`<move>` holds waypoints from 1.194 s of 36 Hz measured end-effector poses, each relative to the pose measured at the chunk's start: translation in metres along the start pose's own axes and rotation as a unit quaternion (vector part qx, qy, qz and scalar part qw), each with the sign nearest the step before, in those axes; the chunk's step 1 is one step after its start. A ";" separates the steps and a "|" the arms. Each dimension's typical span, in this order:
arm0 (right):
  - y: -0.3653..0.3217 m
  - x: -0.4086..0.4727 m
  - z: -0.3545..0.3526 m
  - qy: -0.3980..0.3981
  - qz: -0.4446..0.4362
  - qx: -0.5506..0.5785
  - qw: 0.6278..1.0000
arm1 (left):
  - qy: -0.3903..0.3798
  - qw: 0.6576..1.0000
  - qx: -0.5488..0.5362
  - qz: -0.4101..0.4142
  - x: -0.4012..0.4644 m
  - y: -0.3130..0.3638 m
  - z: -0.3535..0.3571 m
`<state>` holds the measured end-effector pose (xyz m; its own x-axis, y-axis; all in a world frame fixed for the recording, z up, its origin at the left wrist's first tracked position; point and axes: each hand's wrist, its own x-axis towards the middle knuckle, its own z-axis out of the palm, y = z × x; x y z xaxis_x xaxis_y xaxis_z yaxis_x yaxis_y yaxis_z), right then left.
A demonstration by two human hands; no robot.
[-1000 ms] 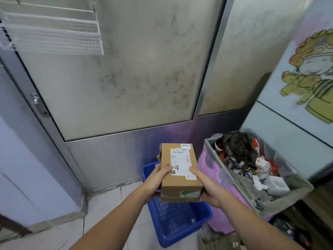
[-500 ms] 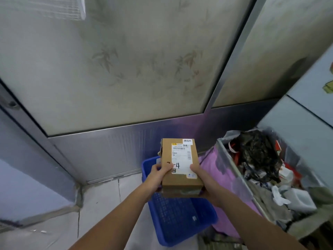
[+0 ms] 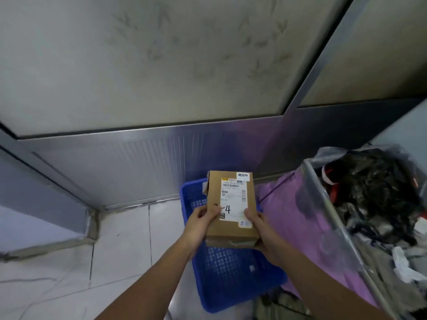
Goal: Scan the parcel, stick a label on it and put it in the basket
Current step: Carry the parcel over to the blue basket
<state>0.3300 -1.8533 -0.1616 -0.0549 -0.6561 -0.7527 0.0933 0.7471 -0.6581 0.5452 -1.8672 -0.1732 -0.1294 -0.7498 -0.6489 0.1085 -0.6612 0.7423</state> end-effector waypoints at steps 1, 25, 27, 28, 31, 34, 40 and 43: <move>0.008 0.015 -0.005 -0.001 0.003 -0.002 1.000 | 0.009 1.000 -0.005 0.002 0.013 -0.013 0.003; 0.285 0.380 -0.081 0.004 0.096 -0.078 0.992 | 0.081 0.993 0.019 -0.089 0.330 -0.339 0.018; 0.298 0.399 -0.080 -0.004 0.097 -0.086 0.992 | 0.081 0.991 0.015 -0.104 0.351 -0.359 0.018; 0.305 0.409 -0.079 0.000 0.092 -0.090 0.992 | 0.083 0.990 0.016 -0.113 0.361 -0.369 0.018; 0.326 0.438 -0.080 0.037 0.057 -0.109 0.992 | 0.102 0.986 0.018 -0.131 0.385 -0.397 0.021; 0.346 0.463 -0.081 0.057 0.059 -0.109 0.991 | 0.135 0.979 0.026 -0.150 0.409 -0.419 0.026; 0.377 0.494 -0.077 0.072 0.062 -0.170 0.981 | 0.182 0.968 0.080 -0.154 0.440 -0.447 0.033; 0.382 0.498 -0.078 0.084 0.057 -0.245 0.964 | 0.179 0.965 0.103 -0.162 0.445 -0.451 0.033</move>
<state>0.2603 -1.8860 -0.7893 -0.2369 -0.5716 -0.7856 -0.3703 0.8007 -0.4710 0.4065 -1.9020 -0.7918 0.2288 -0.4895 -0.8415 -0.0838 -0.8711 0.4840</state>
